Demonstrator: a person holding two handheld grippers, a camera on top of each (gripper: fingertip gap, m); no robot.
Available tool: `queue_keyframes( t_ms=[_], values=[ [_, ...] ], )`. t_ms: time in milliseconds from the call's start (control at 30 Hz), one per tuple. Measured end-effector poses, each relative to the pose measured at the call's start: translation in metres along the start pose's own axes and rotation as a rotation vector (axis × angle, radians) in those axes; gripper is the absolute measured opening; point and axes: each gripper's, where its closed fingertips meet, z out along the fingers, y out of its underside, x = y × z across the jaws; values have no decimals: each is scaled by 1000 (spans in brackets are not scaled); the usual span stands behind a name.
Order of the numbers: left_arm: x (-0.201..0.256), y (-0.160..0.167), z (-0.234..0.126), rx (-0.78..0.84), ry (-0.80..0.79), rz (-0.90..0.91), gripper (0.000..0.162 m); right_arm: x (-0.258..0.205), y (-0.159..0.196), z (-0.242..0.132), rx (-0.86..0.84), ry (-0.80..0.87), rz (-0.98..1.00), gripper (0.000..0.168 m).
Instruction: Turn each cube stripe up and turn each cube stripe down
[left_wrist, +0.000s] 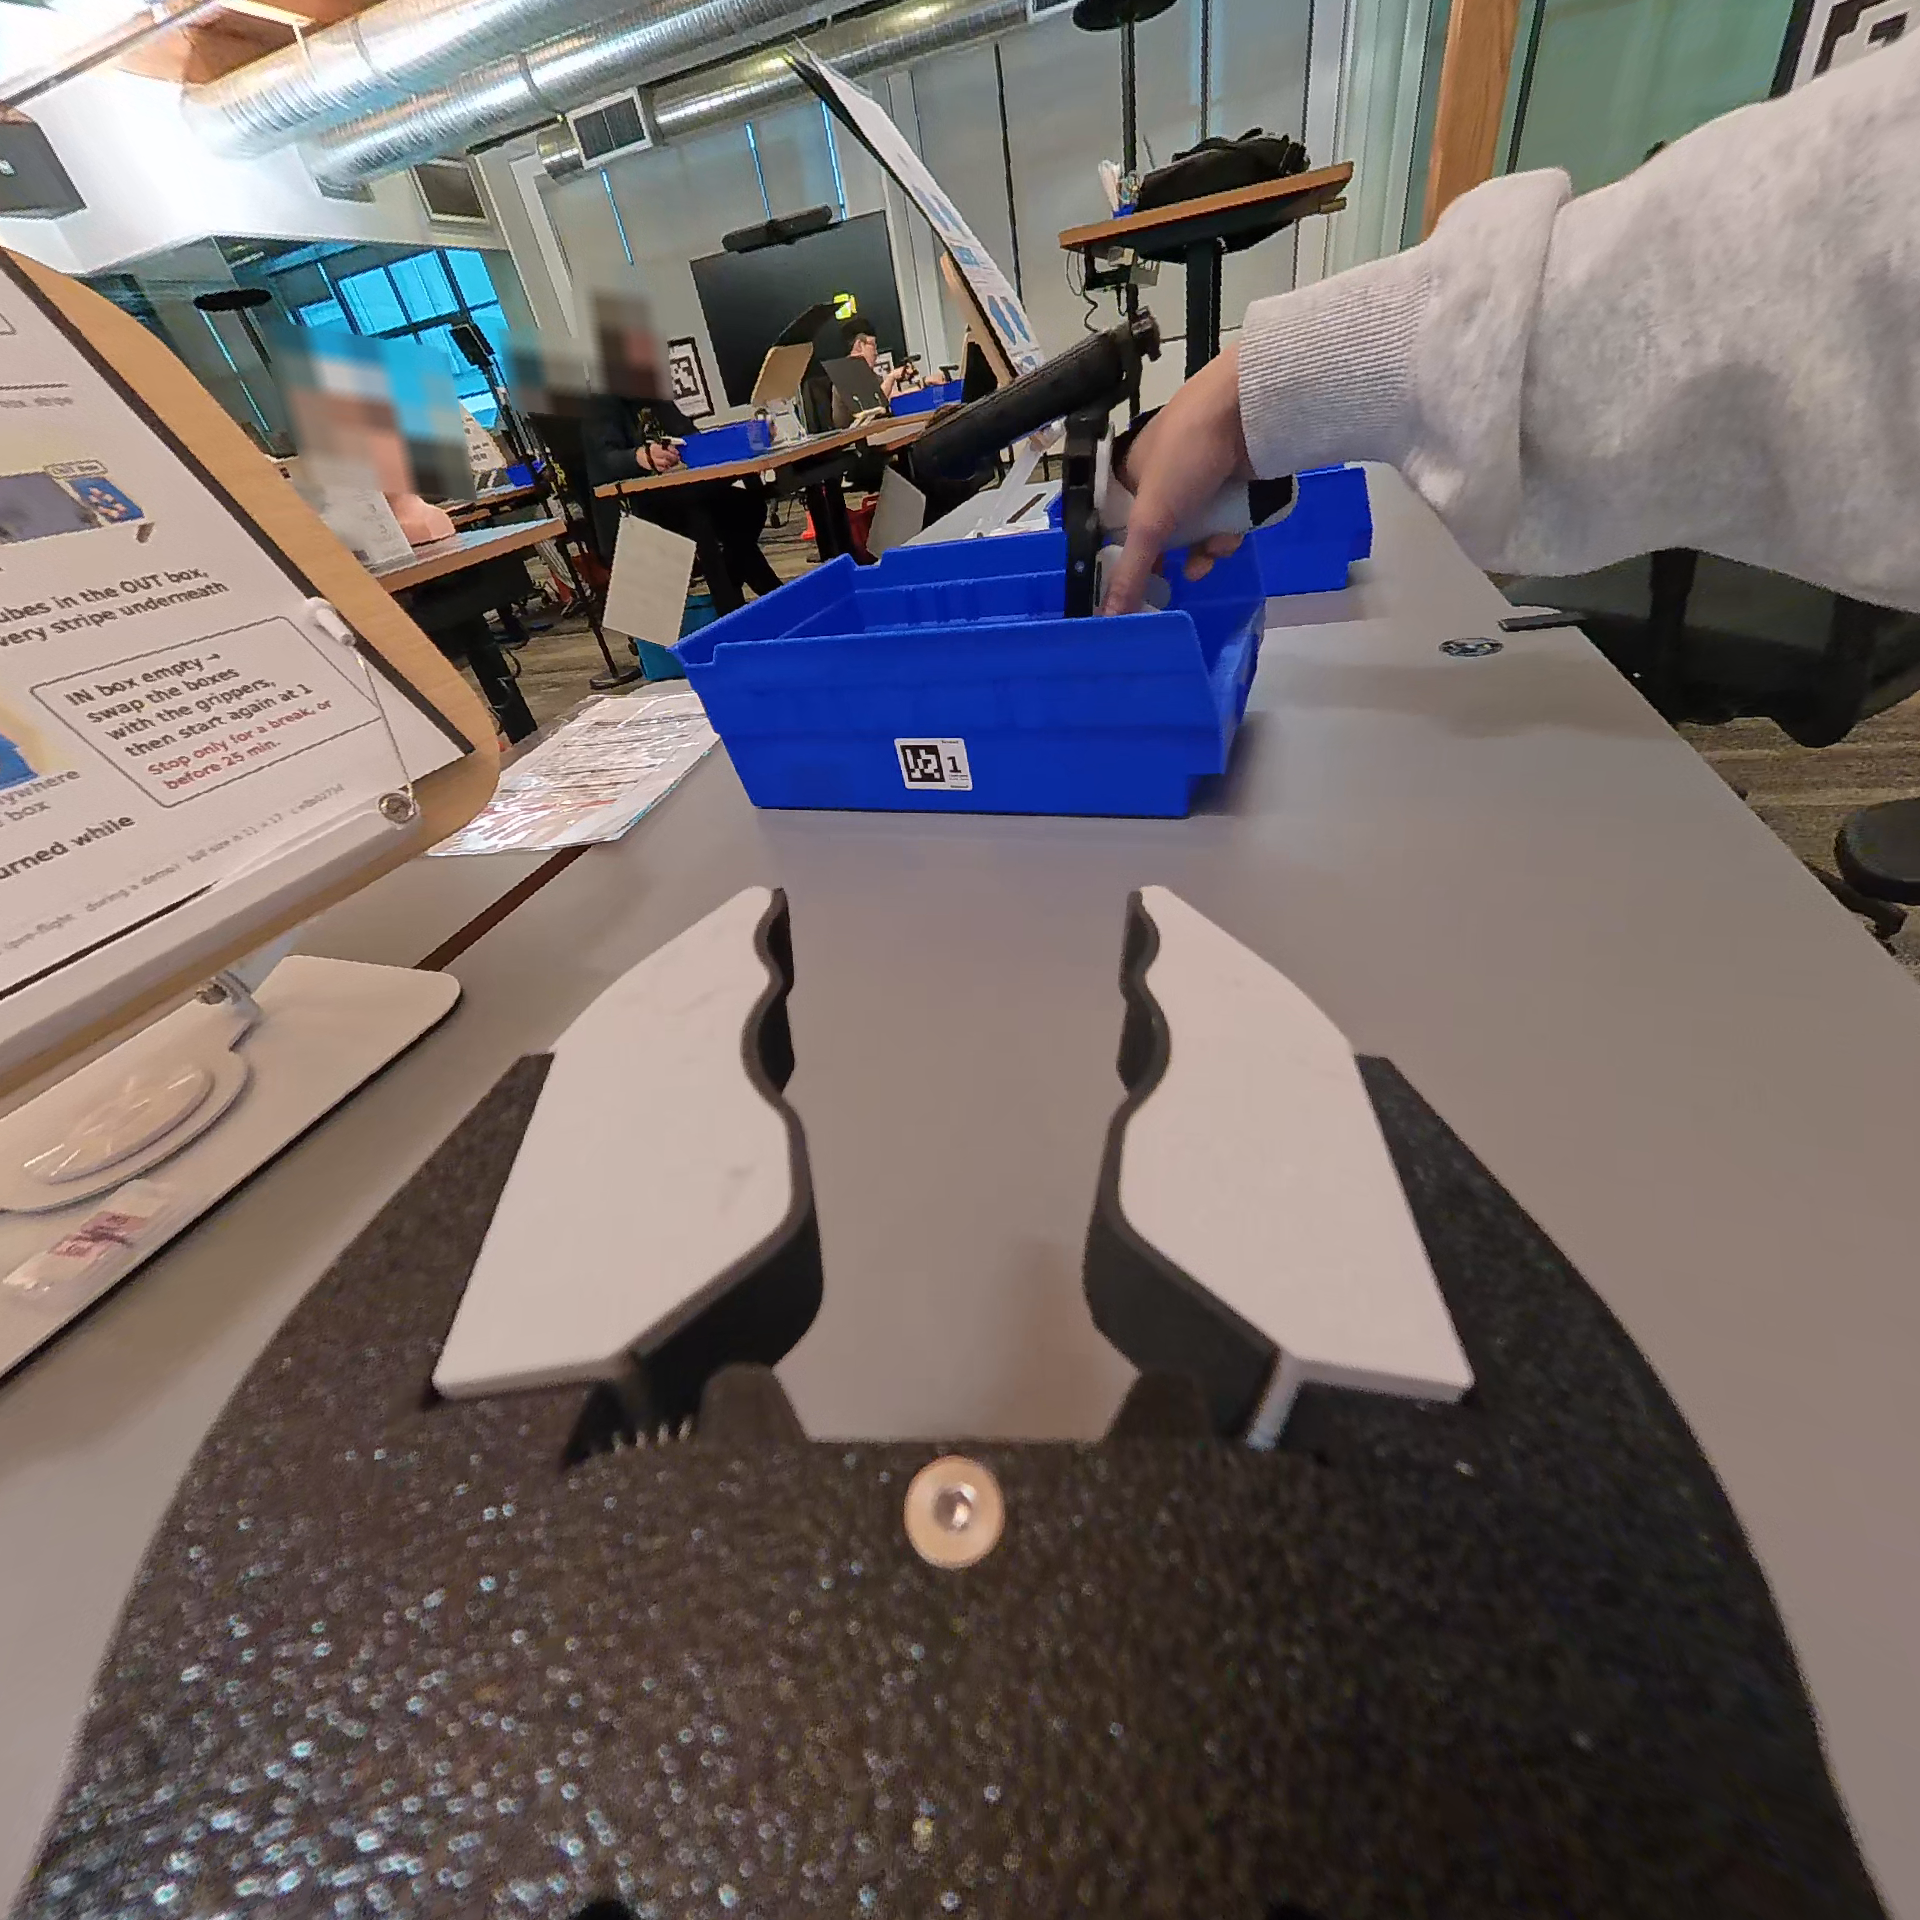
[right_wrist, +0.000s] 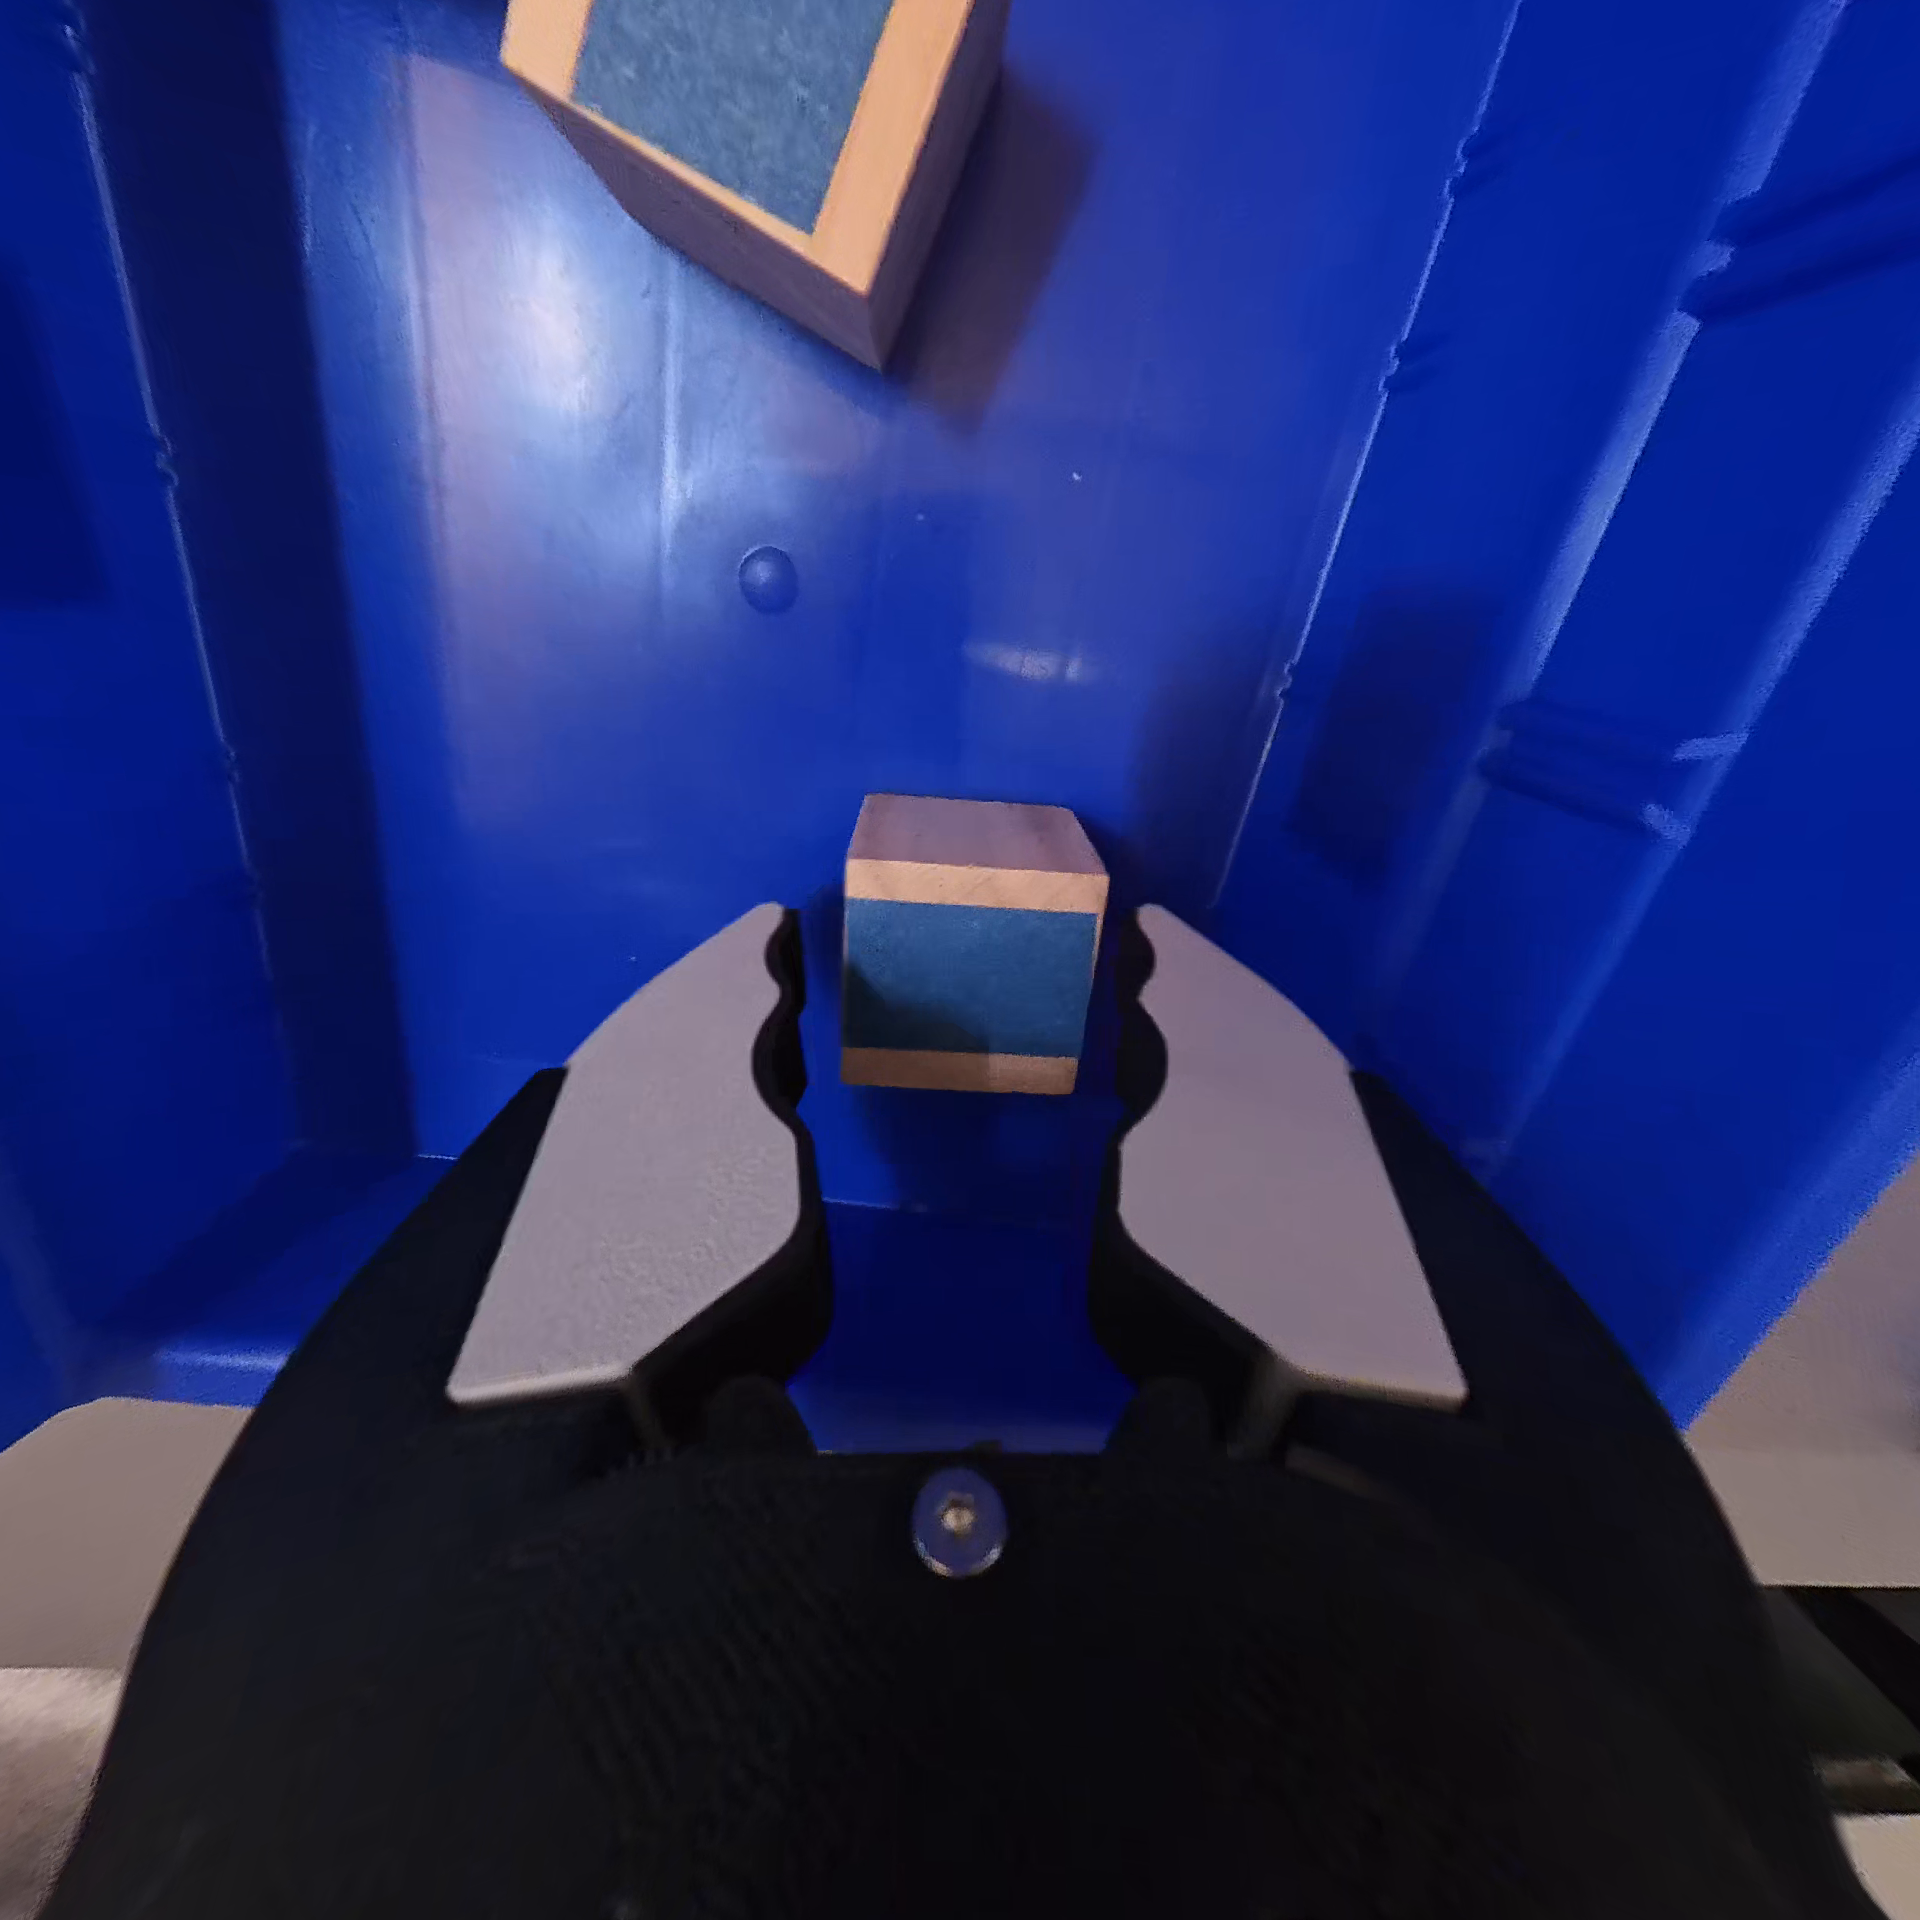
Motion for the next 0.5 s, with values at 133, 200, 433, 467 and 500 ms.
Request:
queue_keyframes(
  t_ms=[133, 200, 433, 467, 500],
  values=[
    [-2, 0, -1, 0, -5, -2, 60, -6, -5, -12, 60, 2, -31, 84],
    [-3, -3, -3, 7, -11, -3, 60, -7, -11, -26, 120, 6, -36, 90],
    [-30, -41, -42, 84, -132, -54, 62, -41, -24, -109, 496, -78, -86, 95],
    [-38, -48, -53, 79, -178, -67, 61, -51, -21, -121, 554, -95, -113, 95],
    [-47, -53, -67, 62, -233, -73, 61, -63, -17, -132, 605, -116, -140, 95]
  ],
)
